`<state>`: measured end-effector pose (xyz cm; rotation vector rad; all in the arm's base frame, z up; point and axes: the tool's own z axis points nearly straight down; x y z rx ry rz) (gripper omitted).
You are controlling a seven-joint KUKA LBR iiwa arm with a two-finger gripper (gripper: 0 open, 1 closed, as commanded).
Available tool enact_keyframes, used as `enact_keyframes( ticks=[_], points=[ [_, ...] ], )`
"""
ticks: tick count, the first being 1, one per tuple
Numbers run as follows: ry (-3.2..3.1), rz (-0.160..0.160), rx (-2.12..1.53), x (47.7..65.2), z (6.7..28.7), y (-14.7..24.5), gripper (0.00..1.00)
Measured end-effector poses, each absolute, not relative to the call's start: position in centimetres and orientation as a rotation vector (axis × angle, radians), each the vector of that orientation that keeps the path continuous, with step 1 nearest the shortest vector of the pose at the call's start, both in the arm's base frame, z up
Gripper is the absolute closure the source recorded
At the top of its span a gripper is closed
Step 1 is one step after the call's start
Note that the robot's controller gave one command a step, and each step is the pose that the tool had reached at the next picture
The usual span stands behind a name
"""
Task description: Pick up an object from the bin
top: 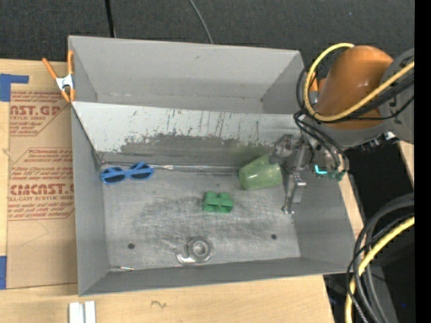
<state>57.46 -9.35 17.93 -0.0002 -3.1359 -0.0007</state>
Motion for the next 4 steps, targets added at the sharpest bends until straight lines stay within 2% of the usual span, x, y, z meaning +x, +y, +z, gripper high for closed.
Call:
enact_keyframes(
  ticks=[1,2,3,4],
  points=[
    [-3.136,0.000,0.272,58.0,10.7,-5.5,0.00],
    [-3.076,-0.004,0.649,56.7,11.4,-0.3,0.00],
    [-3.113,-0.003,0.469,56.0,7.3,1.9,0.00],
    [-3.113,-0.001,0.470,56.0,7.4,1.8,1.00]
  ],
)
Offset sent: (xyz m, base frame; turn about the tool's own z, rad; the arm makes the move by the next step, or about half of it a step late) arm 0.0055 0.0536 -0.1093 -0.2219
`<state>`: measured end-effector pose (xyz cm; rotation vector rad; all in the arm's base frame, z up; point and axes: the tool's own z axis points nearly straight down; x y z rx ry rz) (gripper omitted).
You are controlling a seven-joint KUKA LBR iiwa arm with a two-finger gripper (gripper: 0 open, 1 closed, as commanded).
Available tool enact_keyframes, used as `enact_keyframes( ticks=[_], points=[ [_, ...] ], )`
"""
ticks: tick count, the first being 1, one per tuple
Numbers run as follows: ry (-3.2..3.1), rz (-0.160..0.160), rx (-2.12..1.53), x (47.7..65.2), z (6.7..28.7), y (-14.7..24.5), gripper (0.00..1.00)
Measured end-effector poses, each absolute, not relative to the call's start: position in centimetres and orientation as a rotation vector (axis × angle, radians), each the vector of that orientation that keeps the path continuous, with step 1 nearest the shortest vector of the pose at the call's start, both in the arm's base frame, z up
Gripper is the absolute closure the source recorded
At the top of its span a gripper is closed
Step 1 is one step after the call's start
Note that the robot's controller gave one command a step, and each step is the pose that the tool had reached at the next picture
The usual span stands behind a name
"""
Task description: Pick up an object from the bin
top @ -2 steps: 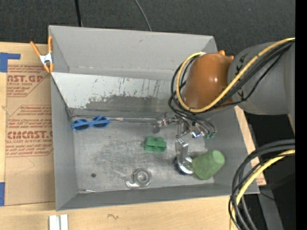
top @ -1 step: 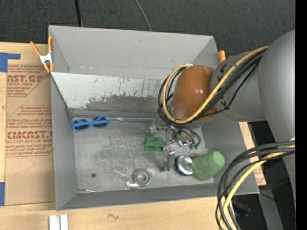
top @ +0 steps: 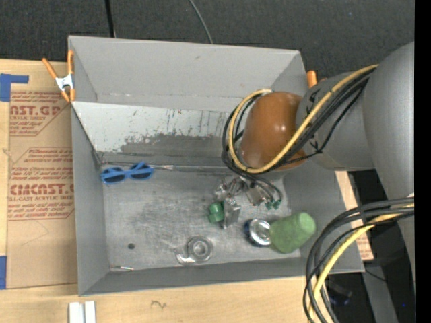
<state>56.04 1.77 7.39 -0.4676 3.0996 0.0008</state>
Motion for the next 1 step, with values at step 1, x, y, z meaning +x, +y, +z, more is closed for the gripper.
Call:
enact_keyframes(
  ticks=[1],
  points=[
    [3.098,-0.002,-0.457,55.03,21.07,1.25,1.00]
  ],
)
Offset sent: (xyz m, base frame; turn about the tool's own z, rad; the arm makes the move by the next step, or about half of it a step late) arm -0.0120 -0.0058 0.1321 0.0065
